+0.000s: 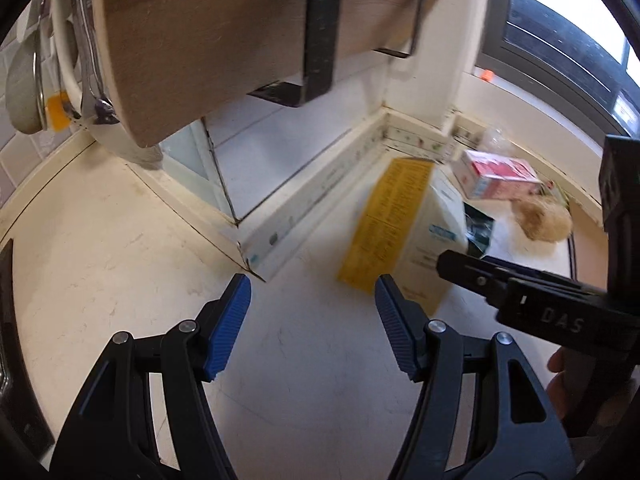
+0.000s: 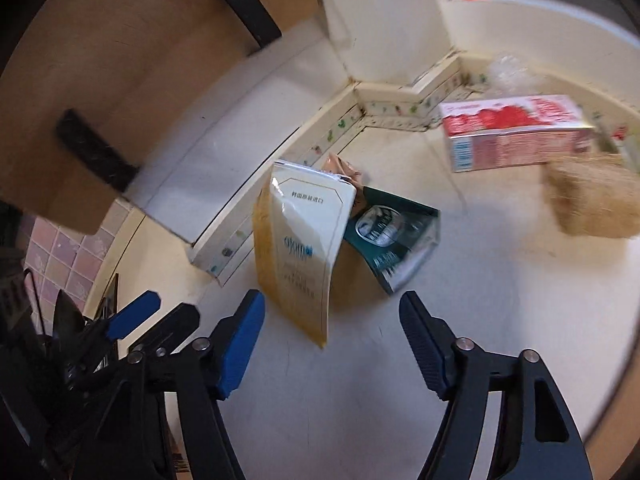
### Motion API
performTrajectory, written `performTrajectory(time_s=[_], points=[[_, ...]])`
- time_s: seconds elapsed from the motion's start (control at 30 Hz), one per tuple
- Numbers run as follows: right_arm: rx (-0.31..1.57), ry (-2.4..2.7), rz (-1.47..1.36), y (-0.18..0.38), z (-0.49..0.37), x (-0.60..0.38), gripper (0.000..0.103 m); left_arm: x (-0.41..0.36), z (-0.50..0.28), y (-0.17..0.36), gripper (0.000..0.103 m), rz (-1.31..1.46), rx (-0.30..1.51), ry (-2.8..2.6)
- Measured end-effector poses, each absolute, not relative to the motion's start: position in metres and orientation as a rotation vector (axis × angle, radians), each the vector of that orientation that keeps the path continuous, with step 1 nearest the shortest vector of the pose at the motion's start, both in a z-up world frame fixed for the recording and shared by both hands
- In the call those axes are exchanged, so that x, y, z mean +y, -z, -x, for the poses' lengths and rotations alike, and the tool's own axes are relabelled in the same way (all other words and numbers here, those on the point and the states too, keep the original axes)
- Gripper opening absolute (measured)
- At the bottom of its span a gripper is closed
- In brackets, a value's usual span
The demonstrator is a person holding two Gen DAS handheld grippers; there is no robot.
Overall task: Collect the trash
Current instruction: 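Grasp the yellow atomy box with the right tool and lift it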
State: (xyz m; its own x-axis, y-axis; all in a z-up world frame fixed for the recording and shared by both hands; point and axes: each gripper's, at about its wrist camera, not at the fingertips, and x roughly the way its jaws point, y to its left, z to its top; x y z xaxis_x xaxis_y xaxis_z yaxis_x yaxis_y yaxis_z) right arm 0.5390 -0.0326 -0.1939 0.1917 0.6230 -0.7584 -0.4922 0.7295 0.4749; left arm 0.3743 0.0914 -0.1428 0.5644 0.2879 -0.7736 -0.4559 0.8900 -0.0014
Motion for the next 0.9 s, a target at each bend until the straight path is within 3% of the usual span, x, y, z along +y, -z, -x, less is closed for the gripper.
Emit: performTrajectory(time_s=[0.9], points=[[1.160, -0.933, -0.148, 0.228, -0.553, 0.011, 0.053, 0.121, -0.380, 0.165, 0.062, 0.302, 0.826, -0.566]])
